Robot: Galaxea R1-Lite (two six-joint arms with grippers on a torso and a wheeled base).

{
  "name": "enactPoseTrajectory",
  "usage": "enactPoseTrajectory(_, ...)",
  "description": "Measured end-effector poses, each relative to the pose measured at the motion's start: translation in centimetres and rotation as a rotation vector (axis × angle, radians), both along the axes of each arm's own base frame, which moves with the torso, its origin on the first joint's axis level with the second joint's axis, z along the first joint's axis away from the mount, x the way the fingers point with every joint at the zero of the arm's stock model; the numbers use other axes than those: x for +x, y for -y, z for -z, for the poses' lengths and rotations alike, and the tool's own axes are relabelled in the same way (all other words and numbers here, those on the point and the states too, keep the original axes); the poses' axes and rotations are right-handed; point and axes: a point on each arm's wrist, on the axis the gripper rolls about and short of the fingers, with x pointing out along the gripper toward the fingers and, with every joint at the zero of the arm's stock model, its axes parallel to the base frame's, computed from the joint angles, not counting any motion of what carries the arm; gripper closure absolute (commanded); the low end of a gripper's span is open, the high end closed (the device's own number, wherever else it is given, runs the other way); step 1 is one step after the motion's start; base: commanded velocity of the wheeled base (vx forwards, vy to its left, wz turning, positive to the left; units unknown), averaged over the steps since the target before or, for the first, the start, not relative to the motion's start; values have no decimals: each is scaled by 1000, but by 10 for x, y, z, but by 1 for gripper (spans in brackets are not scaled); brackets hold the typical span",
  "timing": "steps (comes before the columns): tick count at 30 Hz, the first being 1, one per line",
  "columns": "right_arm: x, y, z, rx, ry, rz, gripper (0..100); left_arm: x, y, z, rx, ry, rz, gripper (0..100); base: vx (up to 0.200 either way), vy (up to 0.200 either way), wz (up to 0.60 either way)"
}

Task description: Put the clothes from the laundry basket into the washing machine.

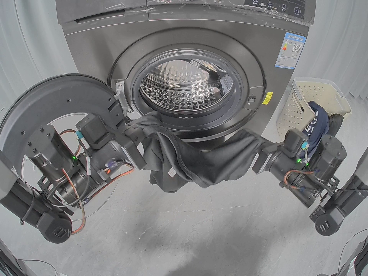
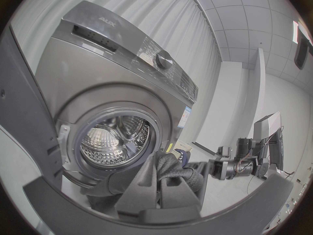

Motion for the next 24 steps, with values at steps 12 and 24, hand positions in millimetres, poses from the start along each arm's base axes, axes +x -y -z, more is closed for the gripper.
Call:
enactPoseTrajectory(12,-27,-16,78,-207,-263,-101,0,14,16,-4,-26,24,3,100,0,0,0)
enactPoseTrajectory(24,-42,-21,119,-312,-410,-176,0,10,15,-22,-69,76,3,100,0,0,0)
